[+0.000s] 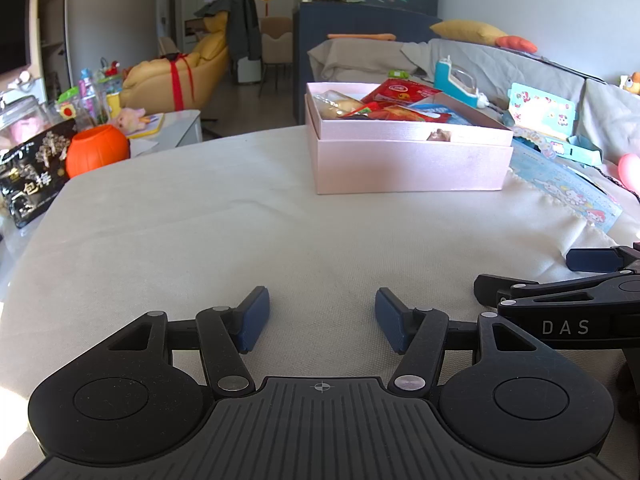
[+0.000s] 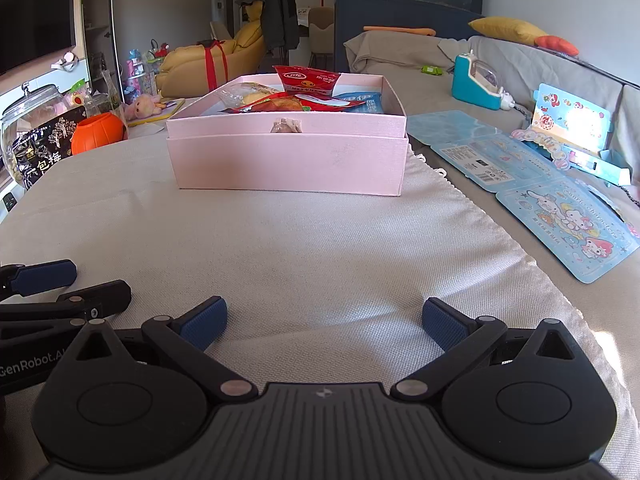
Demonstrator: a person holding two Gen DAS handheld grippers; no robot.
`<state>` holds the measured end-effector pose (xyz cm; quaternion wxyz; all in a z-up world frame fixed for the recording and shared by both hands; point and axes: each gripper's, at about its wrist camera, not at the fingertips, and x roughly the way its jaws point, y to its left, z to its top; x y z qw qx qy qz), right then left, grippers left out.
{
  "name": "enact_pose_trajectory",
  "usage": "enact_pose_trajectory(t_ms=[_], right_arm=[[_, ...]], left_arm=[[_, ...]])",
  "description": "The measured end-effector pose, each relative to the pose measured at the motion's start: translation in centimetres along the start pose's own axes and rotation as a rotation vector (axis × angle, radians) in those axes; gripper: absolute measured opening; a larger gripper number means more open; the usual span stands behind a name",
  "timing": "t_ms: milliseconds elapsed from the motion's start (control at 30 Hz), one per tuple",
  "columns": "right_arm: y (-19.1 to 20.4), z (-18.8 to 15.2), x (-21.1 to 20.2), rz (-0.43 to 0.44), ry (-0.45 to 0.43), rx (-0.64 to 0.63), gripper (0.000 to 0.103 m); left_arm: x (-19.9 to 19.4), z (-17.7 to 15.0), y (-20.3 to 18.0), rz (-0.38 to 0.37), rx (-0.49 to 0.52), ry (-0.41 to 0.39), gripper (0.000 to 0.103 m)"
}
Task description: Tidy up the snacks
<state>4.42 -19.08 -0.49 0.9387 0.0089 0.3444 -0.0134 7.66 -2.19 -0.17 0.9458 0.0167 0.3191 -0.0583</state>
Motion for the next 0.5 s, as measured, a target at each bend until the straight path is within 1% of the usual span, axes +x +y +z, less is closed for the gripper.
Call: enact_pose_trajectory(t_ms=[500], right_arm=[[0.0, 0.0, 0.0, 0.0, 0.0, 0.0, 0.103]], left_arm=[[0.01, -0.01, -0.01, 0.0, 0.0, 0.0, 0.064]])
